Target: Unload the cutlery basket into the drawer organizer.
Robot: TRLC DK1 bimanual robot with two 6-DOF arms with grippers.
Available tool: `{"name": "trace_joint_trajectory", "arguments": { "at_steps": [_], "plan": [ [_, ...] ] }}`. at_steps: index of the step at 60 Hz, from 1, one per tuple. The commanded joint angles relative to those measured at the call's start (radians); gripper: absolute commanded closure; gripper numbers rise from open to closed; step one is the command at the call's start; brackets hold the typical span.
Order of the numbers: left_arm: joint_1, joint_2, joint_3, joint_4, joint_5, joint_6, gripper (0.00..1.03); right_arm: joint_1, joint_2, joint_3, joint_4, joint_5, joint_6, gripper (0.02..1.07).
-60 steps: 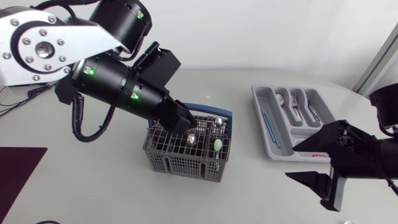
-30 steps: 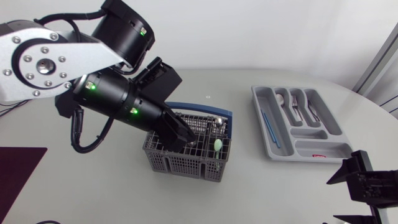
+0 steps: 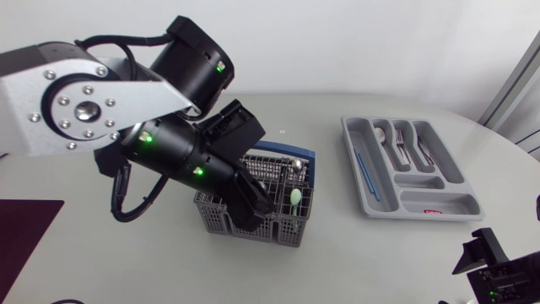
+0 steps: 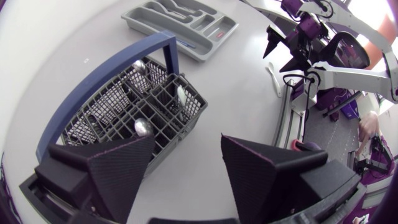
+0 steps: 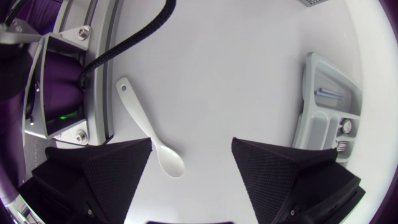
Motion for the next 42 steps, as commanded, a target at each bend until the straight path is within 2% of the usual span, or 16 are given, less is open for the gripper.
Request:
{"name": "trace_joint_trajectory", "arguments": {
  "at_steps": [1,9,22,29,42],
  "plan": [
    [-0.012,0.034,0.023,-0.016,-0.011,0.000,0.17,-0.016,0.000,-0.026,-0.023,0.011,-0.049,0.14],
    [-0.037,0.048,0.032,-0.016,-0.026,-0.017,0.17,-0.016,0.008,-0.038,-0.006,0.011,-0.050,0.14],
    [-0.064,0.064,0.042,-0.016,-0.034,-0.045,0.17,-0.039,0.103,-0.043,0.154,0.013,-0.050,0.20],
    [-0.075,0.074,0.057,-0.016,-0.042,-0.057,0.17,-0.040,0.161,-0.038,0.215,0.013,-0.050,0.26],
    [-0.095,0.111,0.083,-0.016,-0.053,-0.069,0.17,-0.058,0.267,-0.028,0.342,0.011,-0.049,0.27]
  ]
}}
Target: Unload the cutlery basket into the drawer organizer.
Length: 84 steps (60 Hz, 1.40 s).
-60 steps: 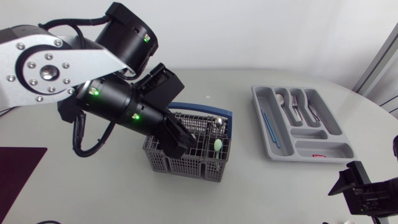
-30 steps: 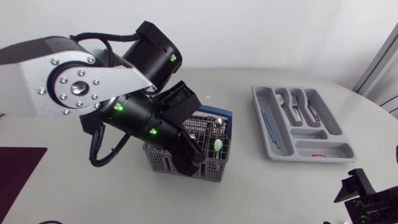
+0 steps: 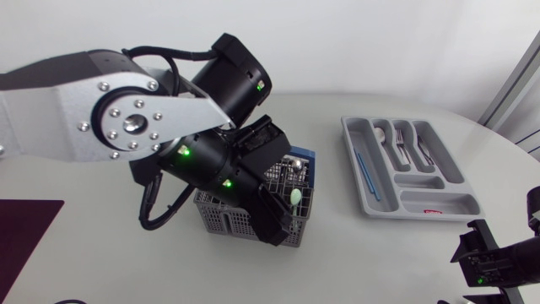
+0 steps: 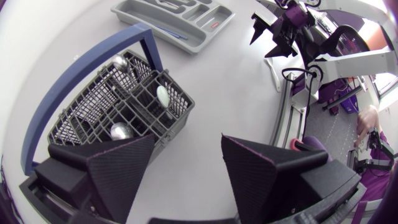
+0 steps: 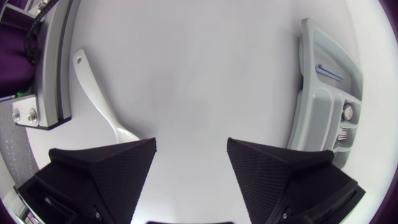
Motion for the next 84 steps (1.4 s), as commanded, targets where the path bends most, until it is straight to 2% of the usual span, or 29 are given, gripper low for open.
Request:
{"name": "trace_joint_trajectory", "arguments": {
  "at_steps": [1,21,28,34,37,40,51,55,66,69,77,84],
  "plan": [
    [-0.008,0.030,0.041,-0.006,-0.006,-0.016,0.17,-0.013,0.038,0.001,0.021,0.004,-0.037,0.27],
    [-0.034,0.078,0.088,-0.012,-0.016,-0.035,0.17,-0.043,0.102,0.045,0.064,0.013,-0.036,0.28],
    [-0.040,0.078,0.096,-0.014,-0.030,-0.035,0.17,-0.046,0.072,0.087,0.038,-0.008,-0.002,0.27],
    [-0.040,0.078,0.091,-0.016,-0.030,-0.035,0.17,-0.046,0.052,0.099,0.010,0.030,0.057,0.27],
    [-0.040,0.078,0.090,-0.016,-0.030,-0.033,0.17,-0.046,0.055,0.105,0.010,0.077,0.138,0.22],
    [-0.040,0.076,0.085,-0.014,-0.030,-0.032,0.17,-0.046,0.064,0.127,0.001,0.116,0.247,0.23],
    [-0.046,0.075,0.082,-0.012,-0.030,-0.030,0.17,-0.045,0.132,0.217,-0.129,0.130,0.564,0.23],
    [-0.048,0.075,0.085,-0.014,-0.030,-0.030,0.17,-0.063,0.168,0.228,-0.164,0.130,0.632,0.23],
    [-0.051,0.075,0.084,-0.012,-0.030,-0.027,0.17,-0.129,0.244,0.230,-0.166,0.142,0.773,0.23],
    [-0.051,0.075,0.082,-0.012,-0.030,-0.026,0.17,-0.142,0.251,0.248,-0.207,0.137,0.799,0.23],
    [-0.054,0.076,0.085,-0.009,-0.030,-0.026,0.17,-0.158,0.239,0.260,-0.260,0.091,0.742,0.23],
    [-0.054,0.076,0.084,-0.008,-0.030,-0.026,0.17,-0.241,0.193,0.210,-0.241,0.048,0.399,0.23]
  ]
}}
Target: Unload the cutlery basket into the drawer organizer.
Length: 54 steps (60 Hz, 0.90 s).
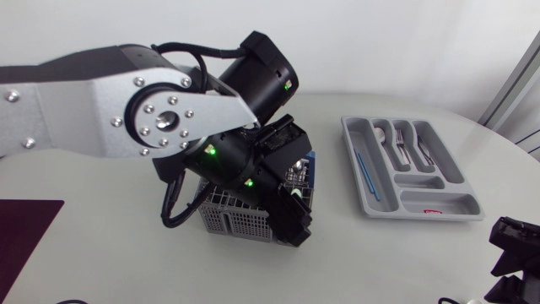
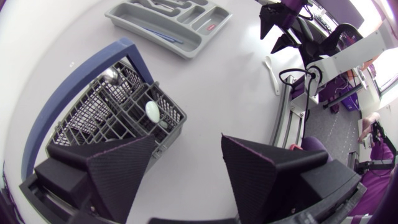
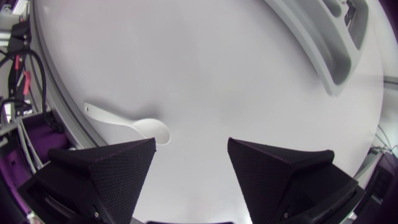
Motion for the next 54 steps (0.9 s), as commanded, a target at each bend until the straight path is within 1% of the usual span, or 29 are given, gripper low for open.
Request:
{"name": "trace_joint_trajectory", "arguments": {
  "at_steps": [1,3,5,10,12,16,20,23,24,27,29,40,54],
  "plan": [
    [-0.007,0.018,0.017,-0.005,-0.005,-0.006,0.17,-0.062,-0.031,-0.035,-0.003,-0.031,-0.246,0.23],
    [-0.007,0.018,0.015,-0.004,-0.005,-0.006,0.17,-0.086,-0.037,-0.050,-0.002,-0.045,-0.351,0.23],
    [-0.007,0.019,0.014,-0.004,-0.005,-0.006,0.17,-0.094,-0.040,-0.062,0.007,-0.051,-0.410,0.23],
    [-0.009,0.024,0.014,-0.004,-0.005,-0.006,0.17,-0.094,-0.047,-0.082,0.004,-0.054,-0.538,0.23],
    [-0.009,0.025,0.015,-0.004,-0.005,-0.006,0.17,-0.091,-0.057,-0.091,0.006,-0.054,-0.559,0.23],
    [-0.009,0.030,0.018,-0.004,-0.005,-0.006,0.17,-0.060,-0.078,-0.117,0.006,-0.054,-0.585,0.23],
    [-0.009,0.034,0.022,-0.004,-0.005,-0.006,0.17,0.000,-0.121,-0.163,0.027,-0.054,-0.605,0.23],
    [-0.009,0.039,0.025,-0.004,-0.005,-0.008,0.17,0.033,-0.150,-0.189,0.038,-0.053,-0.621,0.30],
    [-0.009,0.042,0.026,-0.004,-0.005,-0.008,0.17,0.050,-0.166,-0.197,0.032,-0.051,-0.633,0.35],
    [-0.009,0.045,0.029,-0.004,-0.005,-0.008,0.17,0.083,-0.172,-0.208,0.035,-0.046,-0.634,0.41],
    [-0.009,0.050,0.032,-0.004,-0.005,-0.008,0.17,0.101,-0.169,-0.214,0.035,-0.036,-0.634,0.43],
    [-0.004,0.056,0.038,-0.004,-0.005,-0.005,0.17,0.142,-0.195,-0.262,0.035,0.027,-0.634,0.43],
    [-0.001,0.061,0.038,-0.004,-0.005,-0.003,0.17,0.158,-0.236,-0.305,0.036,0.043,-0.634,0.43]
  ]
}}
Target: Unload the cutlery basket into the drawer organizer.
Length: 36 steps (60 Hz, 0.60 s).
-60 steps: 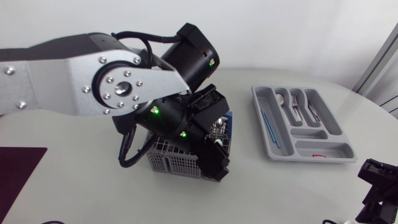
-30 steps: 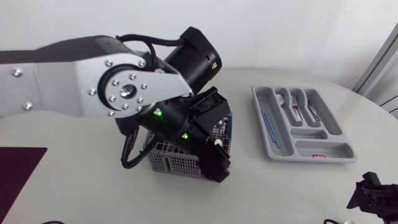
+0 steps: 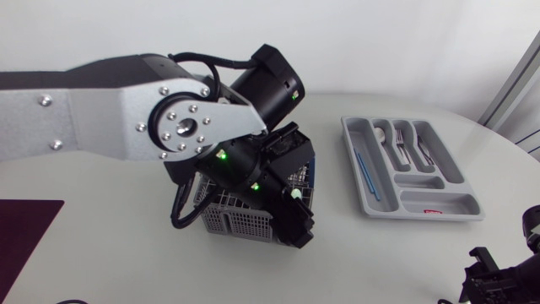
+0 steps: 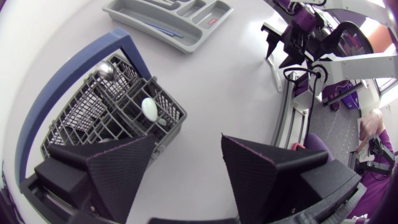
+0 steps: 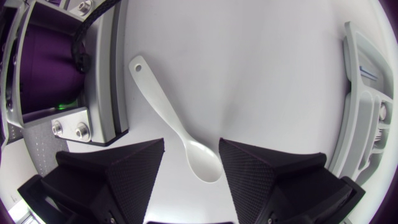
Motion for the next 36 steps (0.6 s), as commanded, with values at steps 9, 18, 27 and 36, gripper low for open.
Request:
{"name": "trace_joint_trajectory", "arguments": {
  "at_steps": [9,18,27,36],
  "plan": [
    [0.000,0.019,0.026,-0.004,-0.005,-0.003,0.17,0.012,-0.028,-0.082,0.056,0.010,-0.039,0.45],
    [-0.004,0.016,0.023,-0.004,-0.005,-0.003,0.17,0.018,-0.031,-0.108,0.099,0.009,-0.038,0.64],
    [-0.006,0.016,0.017,-0.004,-0.005,-0.003,0.17,0.027,-0.023,-0.114,0.113,0.003,-0.024,0.86],
    [-0.004,0.007,0.015,-0.006,-0.005,-0.005,0.17,0.107,0.040,-0.052,0.100,0.000,0.159,0.92]
  ]
}}
